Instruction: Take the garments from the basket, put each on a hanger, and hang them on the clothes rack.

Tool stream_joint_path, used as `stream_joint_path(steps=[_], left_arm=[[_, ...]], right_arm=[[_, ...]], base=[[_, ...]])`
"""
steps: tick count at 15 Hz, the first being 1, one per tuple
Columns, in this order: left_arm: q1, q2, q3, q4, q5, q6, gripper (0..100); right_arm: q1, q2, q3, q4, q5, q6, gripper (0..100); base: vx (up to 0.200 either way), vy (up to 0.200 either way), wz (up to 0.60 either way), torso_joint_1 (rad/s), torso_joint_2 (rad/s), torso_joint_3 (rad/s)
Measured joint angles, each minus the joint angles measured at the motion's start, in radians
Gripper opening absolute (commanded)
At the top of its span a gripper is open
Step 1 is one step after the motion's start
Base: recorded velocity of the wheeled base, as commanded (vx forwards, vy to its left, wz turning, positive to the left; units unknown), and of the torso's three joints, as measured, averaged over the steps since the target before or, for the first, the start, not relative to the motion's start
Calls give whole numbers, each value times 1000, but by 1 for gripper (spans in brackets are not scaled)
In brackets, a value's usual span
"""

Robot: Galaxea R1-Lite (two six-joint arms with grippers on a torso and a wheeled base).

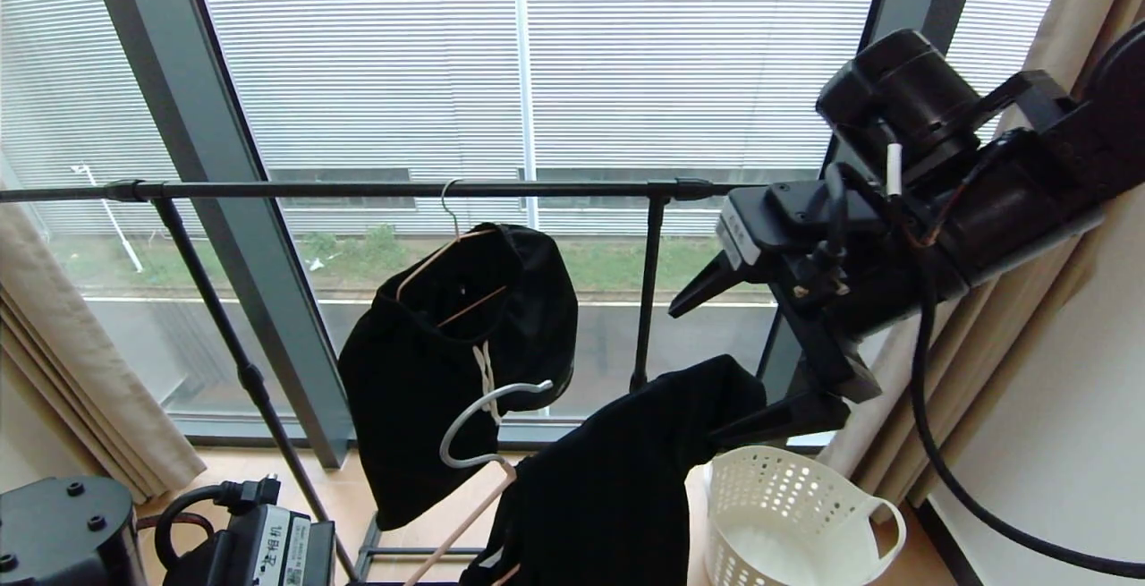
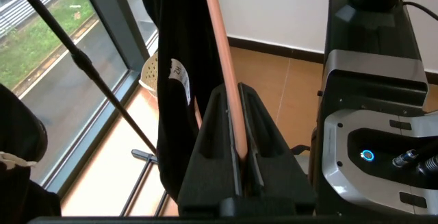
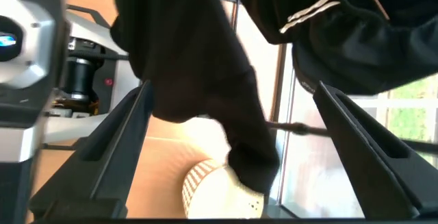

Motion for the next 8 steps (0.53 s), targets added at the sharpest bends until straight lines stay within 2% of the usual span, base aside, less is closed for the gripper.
stream_joint_path(steps=[4, 8], left_arm=[[-6, -1, 0, 0, 0, -2, 0], [-8, 0, 0, 0, 0, -1, 0]], right_arm=[[20, 125, -118, 21, -2, 4, 100], [65, 173, -132, 25, -2, 5, 100]], base=[[0, 0, 0, 0, 0, 0], [0, 0, 0, 0, 0, 0]])
